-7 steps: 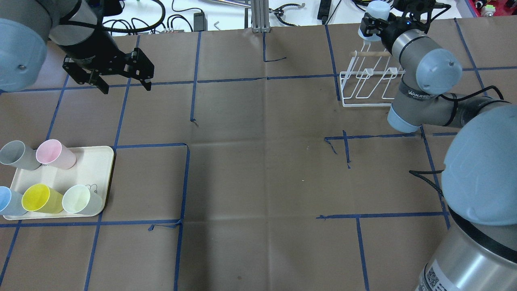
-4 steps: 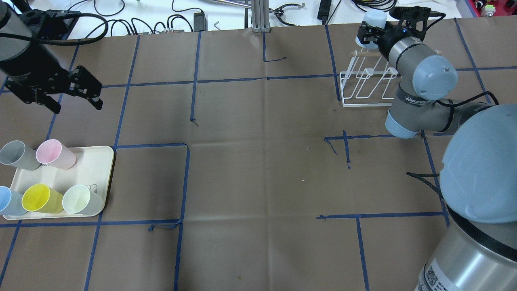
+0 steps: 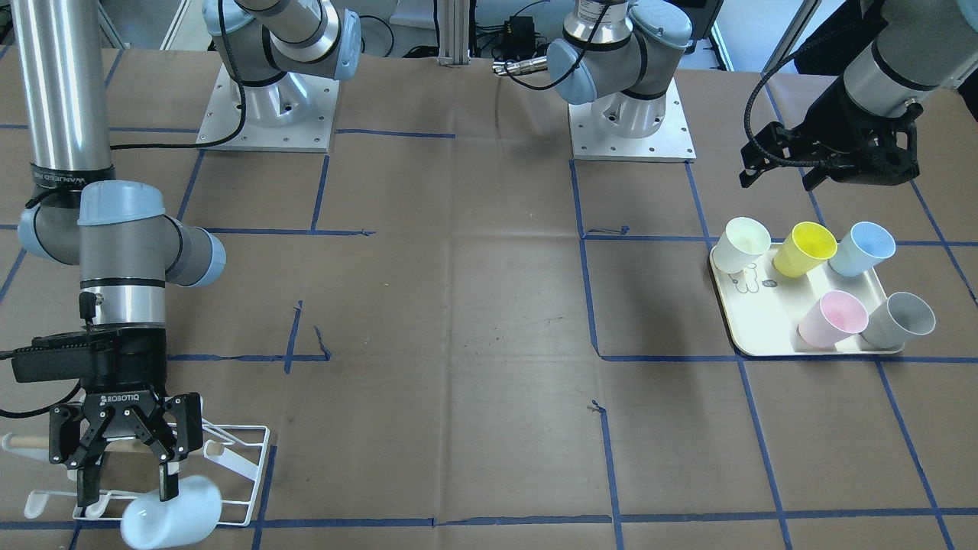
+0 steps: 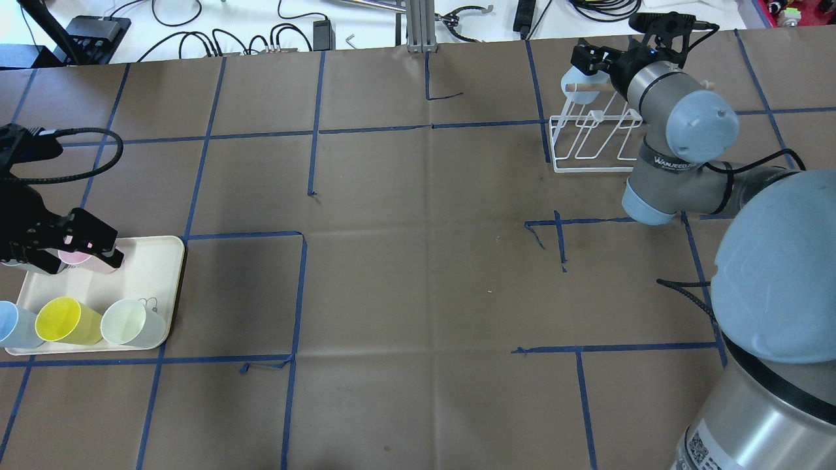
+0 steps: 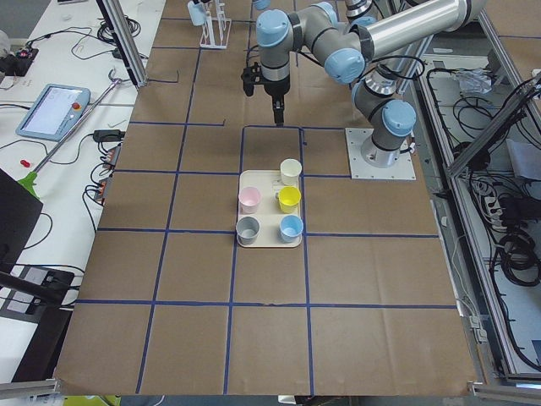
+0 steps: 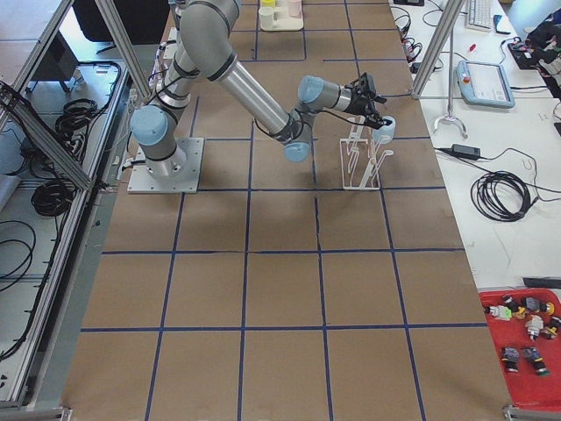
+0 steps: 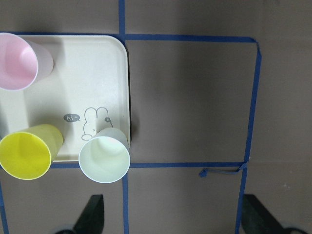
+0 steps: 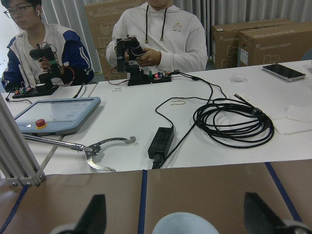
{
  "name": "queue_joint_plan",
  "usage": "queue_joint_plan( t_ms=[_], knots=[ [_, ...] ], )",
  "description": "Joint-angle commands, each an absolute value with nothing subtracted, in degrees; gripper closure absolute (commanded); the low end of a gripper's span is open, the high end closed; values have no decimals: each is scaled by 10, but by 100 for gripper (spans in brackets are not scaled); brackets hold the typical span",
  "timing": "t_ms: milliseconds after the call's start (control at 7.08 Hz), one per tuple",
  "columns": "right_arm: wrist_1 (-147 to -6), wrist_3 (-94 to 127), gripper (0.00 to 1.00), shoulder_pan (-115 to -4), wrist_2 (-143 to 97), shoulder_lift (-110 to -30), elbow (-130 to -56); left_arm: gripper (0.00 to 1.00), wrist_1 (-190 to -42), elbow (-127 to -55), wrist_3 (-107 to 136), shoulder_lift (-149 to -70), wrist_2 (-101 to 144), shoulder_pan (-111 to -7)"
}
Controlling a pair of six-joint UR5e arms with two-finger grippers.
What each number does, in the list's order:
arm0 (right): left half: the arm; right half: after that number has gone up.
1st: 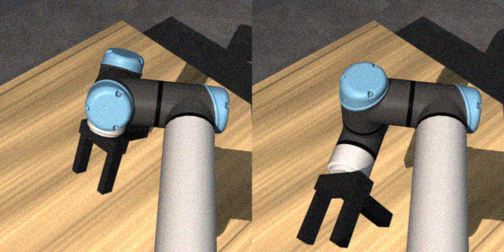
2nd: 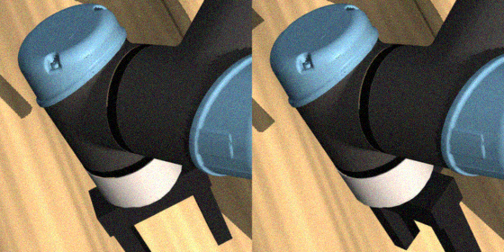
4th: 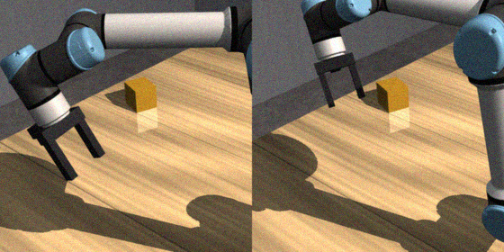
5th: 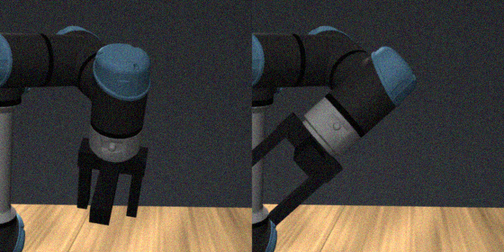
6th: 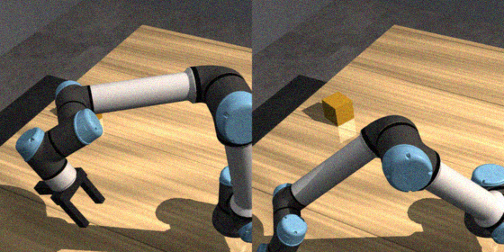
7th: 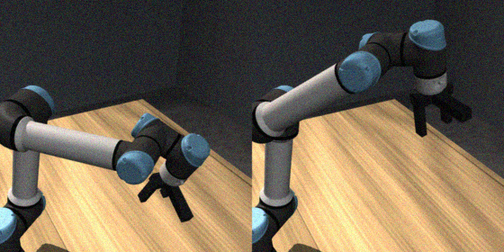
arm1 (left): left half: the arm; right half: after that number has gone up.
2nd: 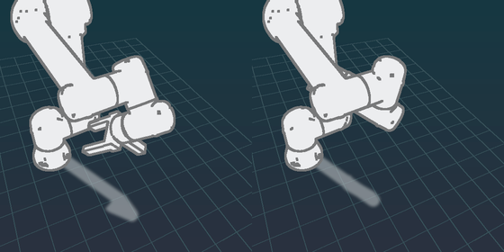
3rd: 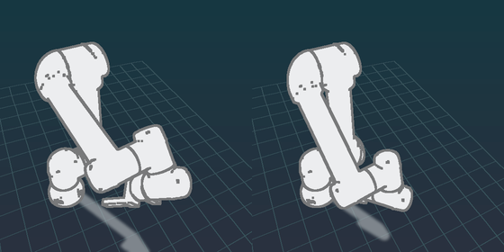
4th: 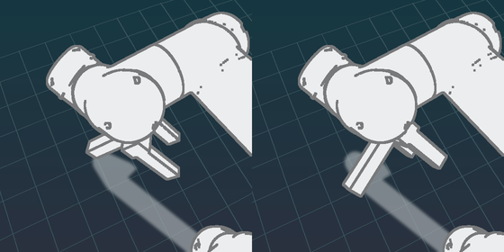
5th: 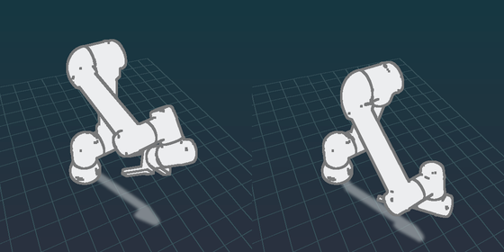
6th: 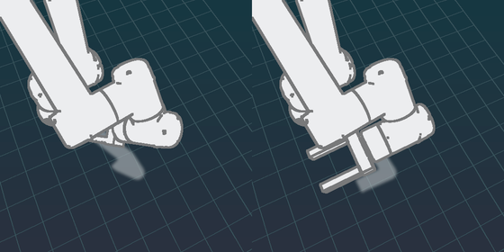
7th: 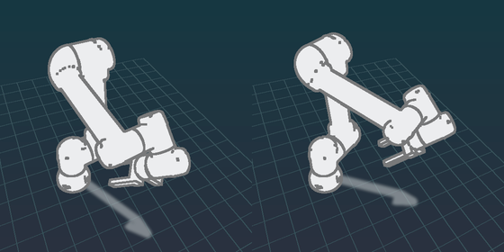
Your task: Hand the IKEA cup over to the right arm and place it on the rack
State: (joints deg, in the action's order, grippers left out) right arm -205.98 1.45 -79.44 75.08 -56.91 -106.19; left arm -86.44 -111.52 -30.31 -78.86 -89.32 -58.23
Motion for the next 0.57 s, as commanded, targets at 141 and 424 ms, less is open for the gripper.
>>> queue_joint_plan(
  t_ms=[141, 424],
  knots=[
    [-2057, 17, 0, -799, 751, -589, -1061, 1, -809, -1160, -324, -792, -894, -562],
    [-2031, 28, 0, -819, 747, -640, -1065, 1, -703, -1213, -325, -822, -895, -561]
  ],
)
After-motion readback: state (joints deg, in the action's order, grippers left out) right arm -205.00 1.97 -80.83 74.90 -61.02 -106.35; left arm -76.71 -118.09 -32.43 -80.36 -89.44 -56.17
